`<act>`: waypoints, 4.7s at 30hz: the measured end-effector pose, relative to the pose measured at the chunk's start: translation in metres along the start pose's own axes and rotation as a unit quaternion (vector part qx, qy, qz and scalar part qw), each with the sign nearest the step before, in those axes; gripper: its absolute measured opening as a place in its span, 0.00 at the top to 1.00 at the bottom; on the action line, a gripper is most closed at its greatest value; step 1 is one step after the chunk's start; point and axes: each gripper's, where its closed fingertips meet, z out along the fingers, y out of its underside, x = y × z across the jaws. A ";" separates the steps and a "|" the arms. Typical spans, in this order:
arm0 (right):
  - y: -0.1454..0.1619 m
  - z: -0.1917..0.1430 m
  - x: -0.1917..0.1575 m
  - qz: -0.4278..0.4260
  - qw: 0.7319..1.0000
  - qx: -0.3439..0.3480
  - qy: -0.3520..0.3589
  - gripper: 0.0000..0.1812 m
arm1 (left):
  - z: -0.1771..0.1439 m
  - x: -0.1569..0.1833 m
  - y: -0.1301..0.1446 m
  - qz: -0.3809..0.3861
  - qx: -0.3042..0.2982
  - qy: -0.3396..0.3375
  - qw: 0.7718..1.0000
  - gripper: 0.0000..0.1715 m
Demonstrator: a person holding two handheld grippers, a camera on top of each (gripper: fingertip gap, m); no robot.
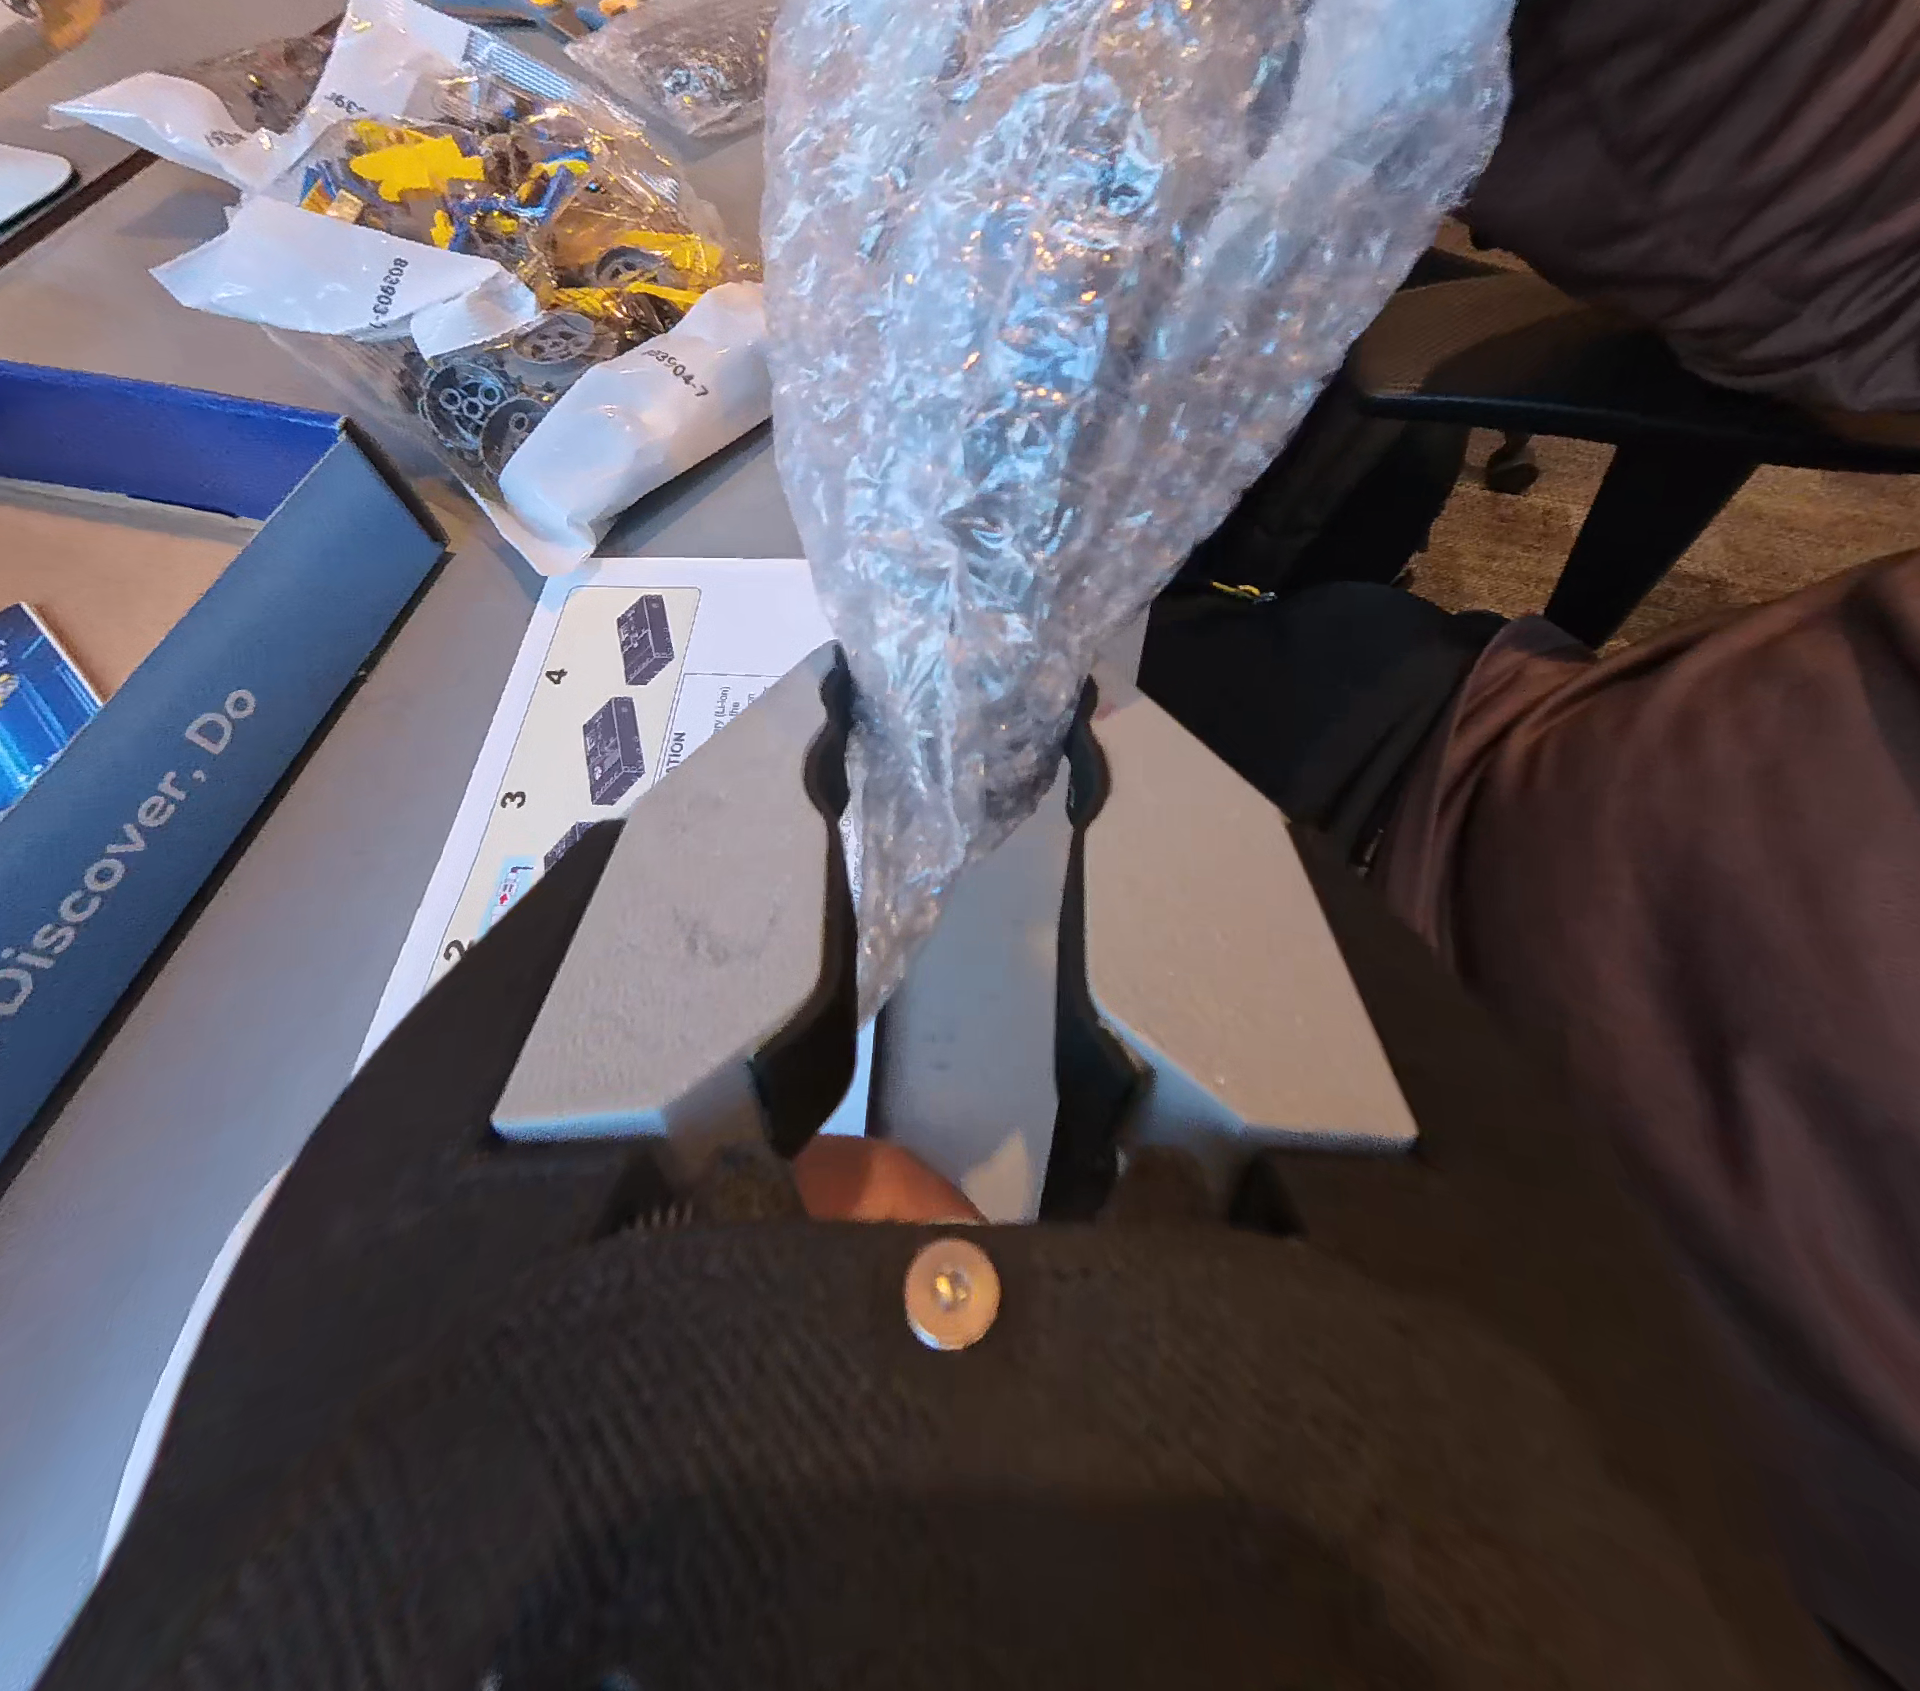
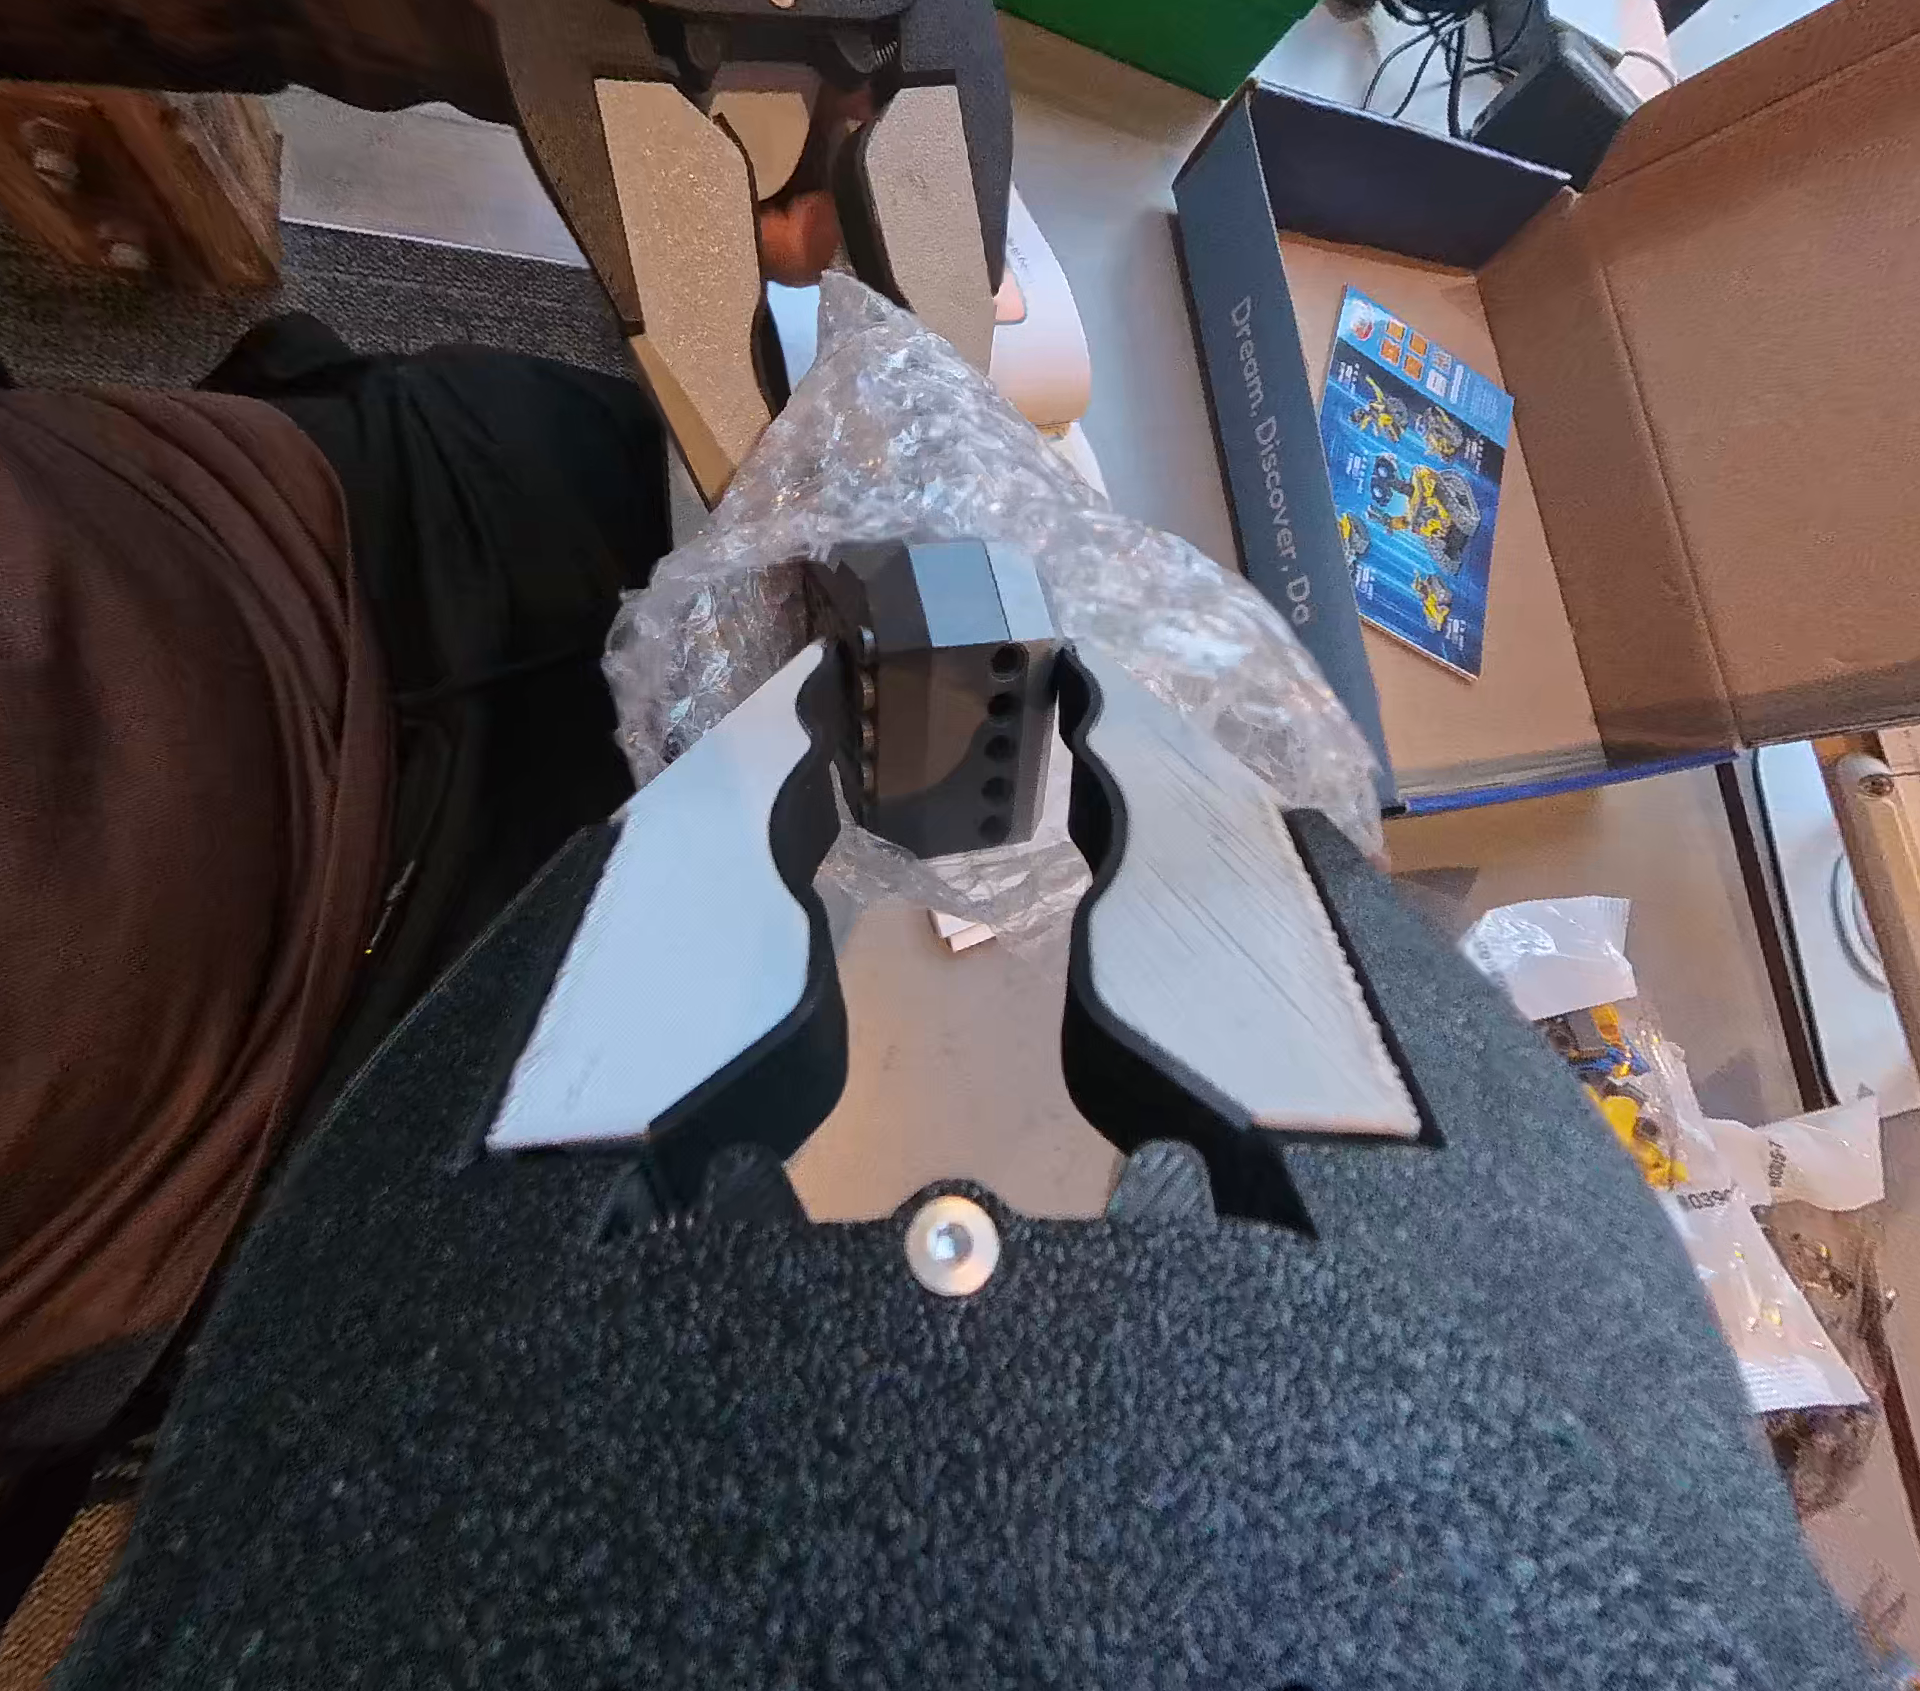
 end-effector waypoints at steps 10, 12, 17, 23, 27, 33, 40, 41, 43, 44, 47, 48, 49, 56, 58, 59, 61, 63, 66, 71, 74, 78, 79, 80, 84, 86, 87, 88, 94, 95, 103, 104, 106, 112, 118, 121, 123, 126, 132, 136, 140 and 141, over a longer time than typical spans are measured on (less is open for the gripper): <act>-0.008 -0.030 0.025 0.009 0.998 0.040 0.053 0.79 | -0.018 -0.027 -0.001 -0.027 0.022 -0.046 0.998 0.91; -0.011 -0.041 0.037 0.012 0.995 0.052 0.086 0.79 | -0.022 -0.041 0.006 -0.041 0.014 -0.074 0.996 0.99; -0.007 -0.080 0.077 0.021 0.974 0.048 0.222 0.80 | -0.030 -0.070 0.019 -0.122 0.014 -0.116 0.986 0.99; 0.050 -0.162 0.115 0.066 0.928 0.028 0.366 0.80 | -0.034 -0.077 0.026 -0.144 0.015 -0.125 0.982 0.99; 0.143 -0.238 0.139 0.091 0.872 -0.036 0.479 0.79 | -0.023 -0.071 0.029 -0.132 0.000 -0.116 0.985 0.99; 0.291 -0.274 0.137 0.106 0.822 -0.146 0.540 0.80 | -0.005 -0.060 0.032 -0.120 -0.020 -0.102 0.987 0.98; 0.374 -0.260 0.119 0.022 0.787 -0.248 0.564 0.80 | 0.003 -0.050 0.028 -0.117 -0.018 -0.091 0.989 0.99; 0.378 -0.261 0.124 0.007 0.785 -0.257 0.564 0.80 | 0.005 -0.049 0.027 -0.122 -0.013 -0.087 0.989 0.99; 0.382 -0.260 0.138 -0.003 0.786 -0.264 0.559 0.80 | 0.009 -0.047 0.026 -0.133 -0.006 -0.078 0.988 0.99; 0.384 -0.257 0.145 -0.006 0.790 -0.263 0.554 0.80 | 0.011 -0.047 0.026 -0.137 -0.006 -0.075 0.988 0.99; 0.400 -0.237 0.157 -0.022 0.809 -0.277 0.519 0.80 | 0.015 -0.048 0.032 -0.135 -0.016 -0.080 0.987 0.99; 0.411 -0.226 0.156 -0.026 0.819 -0.287 0.497 0.80 | 0.015 -0.048 0.034 -0.134 -0.020 -0.082 0.987 0.99; 0.423 -0.215 0.152 -0.024 0.832 -0.297 0.469 0.77 | 0.014 -0.048 0.036 -0.135 -0.023 -0.084 0.987 0.99; 0.438 -0.207 0.105 0.084 0.889 -0.256 0.370 0.75 | -0.011 -0.057 0.029 -0.140 0.004 -0.103 0.985 0.99; 0.423 -0.225 0.107 0.120 0.884 -0.220 0.395 0.75 | -0.016 -0.060 0.027 -0.148 0.014 -0.106 0.983 0.99; 0.410 -0.233 0.110 0.135 0.880 -0.190 0.413 0.75 | -0.016 -0.059 0.025 -0.150 0.018 -0.104 0.983 0.99; 0.376 -0.241 0.114 0.167 0.881 -0.111 0.428 0.76 | -0.017 -0.057 0.022 -0.145 0.020 -0.103 0.984 0.99; 0.332 -0.236 0.113 0.192 0.891 -0.025 0.410 0.74 | -0.015 -0.053 0.017 -0.136 0.020 -0.100 0.985 0.99; 0.261 -0.214 0.105 0.199 0.909 0.080 0.356 0.74 | -0.009 -0.044 0.010 -0.124 0.018 -0.087 0.988 0.99; 0.152 -0.149 0.075 0.170 0.942 0.169 0.236 0.65 | 0.003 -0.028 0.010 -0.103 0.002 -0.061 0.993 1.00; 0.102 -0.100 0.053 0.147 0.960 0.183 0.155 0.56 | 0.007 -0.020 0.012 -0.094 -0.006 -0.042 0.995 0.99; 0.061 -0.048 0.025 0.136 0.973 0.181 0.049 0.42 | 0.010 -0.010 0.015 -0.091 -0.015 -0.021 0.996 0.99; 0.057 -0.038 0.021 0.135 0.975 0.173 0.037 0.48 | 0.010 -0.008 0.014 -0.096 -0.012 -0.014 0.995 0.99; 0.055 -0.031 0.018 0.127 0.977 0.167 0.031 0.63 | 0.011 -0.005 0.013 -0.108 -0.002 -0.002 0.994 0.99; 0.049 -0.028 0.021 0.127 0.974 0.180 0.044 0.81 | 0.010 0.001 -0.003 -0.226 0.076 0.077 0.968 0.99; 0.039 -0.040 0.032 0.185 0.955 0.226 0.048 0.65 | 0.009 -0.006 -0.011 -0.263 0.114 0.080 0.955 1.00; 0.034 -0.047 0.038 0.216 0.941 0.258 0.046 0.57 | 0.009 -0.008 -0.015 -0.276 0.133 0.084 0.948 1.00; 0.031 -0.052 0.042 0.243 0.927 0.283 0.039 0.56 | 0.008 -0.006 -0.021 -0.288 0.150 0.096 0.941 1.00; 0.035 -0.050 0.042 0.308 0.893 0.329 -0.006 0.63 | 0.021 0.016 -0.042 -0.355 0.200 0.174 0.897 1.00; 0.034 -0.050 0.040 0.307 0.891 0.334 -0.011 0.74 | 0.025 0.020 -0.042 -0.361 0.195 0.181 0.894 1.00; 0.033 -0.054 0.011 0.276 0.909 0.304 -0.072 0.98 | 0.014 0.006 -0.026 -0.244 0.127 0.096 0.957 0.62; 0.030 -0.054 0.003 0.274 0.908 0.302 -0.096 0.98 | 0.011 0.007 -0.028 -0.224 0.123 0.092 0.962 0.61; 0.027 -0.047 -0.010 0.273 0.910 0.286 -0.125 0.98 | 0.009 0.016 -0.031 -0.203 0.117 0.103 0.967 0.59; 0.034 -0.028 -0.012 0.245 0.933 0.247 -0.091 0.97 | 0.024 0.015 -0.022 -0.190 0.106 0.076 0.973 1.00; 0.014 -0.055 -0.034 0.127 0.939 0.304 -0.100 0.75 | 0.012 0.001 -0.029 -0.222 0.147 0.066 0.962 1.00; 0.018 -0.066 -0.021 0.148 0.933 0.319 -0.080 0.76 | 0.007 0.004 -0.035 -0.167 0.143 0.051 0.974 1.00; 0.020 -0.077 -0.014 0.189 0.914 0.344 -0.104 0.75 | 0.005 0.011 -0.038 -0.112 0.129 0.045 0.984 1.00; 0.014 -0.116 -0.021 0.243 0.835 0.426 -0.248 0.75 | 0.003 0.018 -0.034 0.011 0.095 0.006 0.995 1.00; 0.023 -0.127 -0.003 0.314 0.791 0.439 -0.288 0.77 | -0.002 0.024 -0.029 0.171 0.049 -0.050 0.983 1.00; 0.018 -0.083 -0.022 0.307 0.844 0.344 -0.275 0.70 | -0.003 0.042 -0.038 0.252 0.074 -0.052 0.964 1.00; 0.034 -0.022 -0.053 0.254 0.923 0.184 -0.224 0.43 | 0.002 0.042 -0.044 0.261 0.069 -0.076 0.960 1.00; 0.042 -0.010 -0.058 0.239 0.937 0.147 -0.207 0.39 | 0.002 0.044 -0.044 0.264 0.068 -0.075 0.959 1.00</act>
